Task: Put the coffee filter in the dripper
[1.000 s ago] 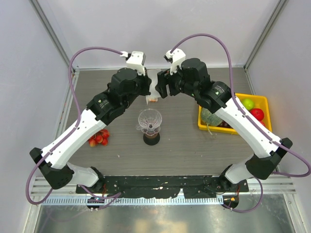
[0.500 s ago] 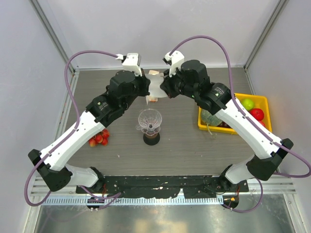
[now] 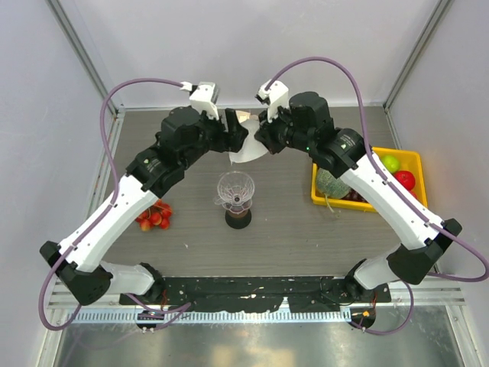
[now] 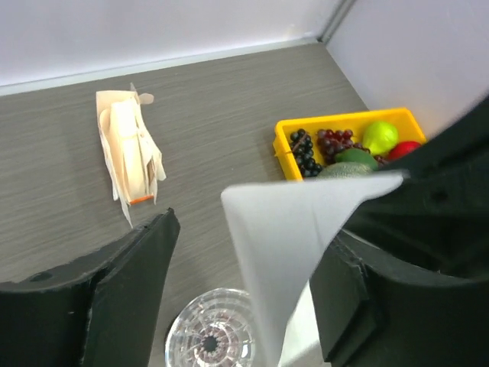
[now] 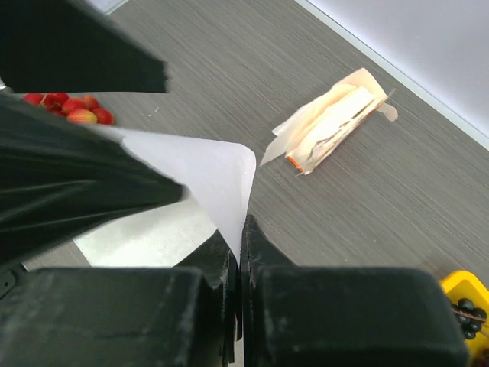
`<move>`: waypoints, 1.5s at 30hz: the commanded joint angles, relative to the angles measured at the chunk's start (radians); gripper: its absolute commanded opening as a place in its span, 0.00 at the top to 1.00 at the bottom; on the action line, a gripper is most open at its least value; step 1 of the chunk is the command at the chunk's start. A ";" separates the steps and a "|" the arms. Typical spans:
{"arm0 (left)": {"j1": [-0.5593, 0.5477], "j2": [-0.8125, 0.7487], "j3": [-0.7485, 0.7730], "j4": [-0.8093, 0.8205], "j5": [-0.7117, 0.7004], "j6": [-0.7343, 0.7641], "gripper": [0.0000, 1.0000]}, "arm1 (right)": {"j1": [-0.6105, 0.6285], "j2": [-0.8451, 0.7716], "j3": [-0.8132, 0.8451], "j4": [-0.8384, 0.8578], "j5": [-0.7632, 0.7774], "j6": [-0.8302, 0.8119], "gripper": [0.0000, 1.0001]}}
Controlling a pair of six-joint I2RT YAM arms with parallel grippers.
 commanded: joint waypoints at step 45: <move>0.121 -0.148 0.052 -0.273 1.029 0.956 0.50 | -0.079 -0.147 -0.035 -0.019 -0.849 -0.172 0.95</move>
